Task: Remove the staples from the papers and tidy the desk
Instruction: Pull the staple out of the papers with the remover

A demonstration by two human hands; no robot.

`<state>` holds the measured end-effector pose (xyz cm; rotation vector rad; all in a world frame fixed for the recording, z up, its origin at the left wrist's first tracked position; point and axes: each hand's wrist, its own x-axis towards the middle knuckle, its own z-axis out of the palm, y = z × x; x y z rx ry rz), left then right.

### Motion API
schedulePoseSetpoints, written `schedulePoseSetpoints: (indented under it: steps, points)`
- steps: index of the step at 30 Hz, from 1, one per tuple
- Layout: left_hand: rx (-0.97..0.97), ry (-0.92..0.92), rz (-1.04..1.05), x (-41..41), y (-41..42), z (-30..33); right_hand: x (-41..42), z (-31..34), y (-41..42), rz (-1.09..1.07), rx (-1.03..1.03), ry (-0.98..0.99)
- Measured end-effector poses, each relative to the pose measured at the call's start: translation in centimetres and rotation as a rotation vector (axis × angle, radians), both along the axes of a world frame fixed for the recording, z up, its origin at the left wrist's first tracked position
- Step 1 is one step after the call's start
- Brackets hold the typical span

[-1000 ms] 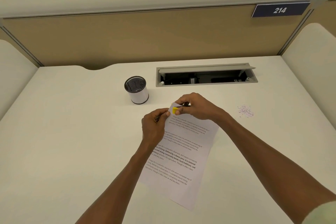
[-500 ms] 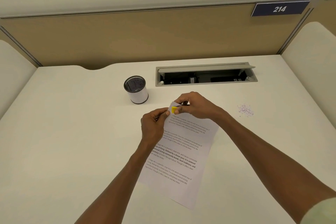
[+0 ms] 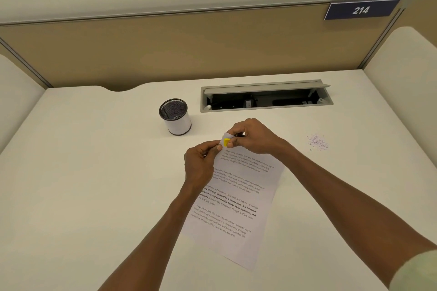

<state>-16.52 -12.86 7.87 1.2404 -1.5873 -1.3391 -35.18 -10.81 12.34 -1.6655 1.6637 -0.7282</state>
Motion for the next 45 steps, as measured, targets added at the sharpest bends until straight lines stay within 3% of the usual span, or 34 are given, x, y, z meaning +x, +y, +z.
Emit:
schedulePoseSetpoints:
  steps: [15, 19, 27, 34, 45]
  points:
    - [0.048, -0.029, -0.030, 1.2, 0.0, -0.4, 0.4, -0.2, -0.1, 0.059, 0.088, 0.001]
    - [0.056, -0.058, -0.054, 2.4, -0.3, -0.7, -1.2, -0.7, 0.0, -0.061, 0.067, 0.036]
    - [0.205, 0.041, -0.017, 4.4, -1.1, -0.4, -5.3, -4.8, -0.9, -0.562, 0.140, 0.282]
    - [0.217, 0.057, 0.034, 5.1, -1.3, -0.1, -3.6, -6.9, -1.9, -0.611, 0.177, 0.434]
    - [0.217, 0.092, 0.053, 5.1, -1.6, -0.4, -3.3, -8.4, -1.6, -0.663, 0.172, 0.351]
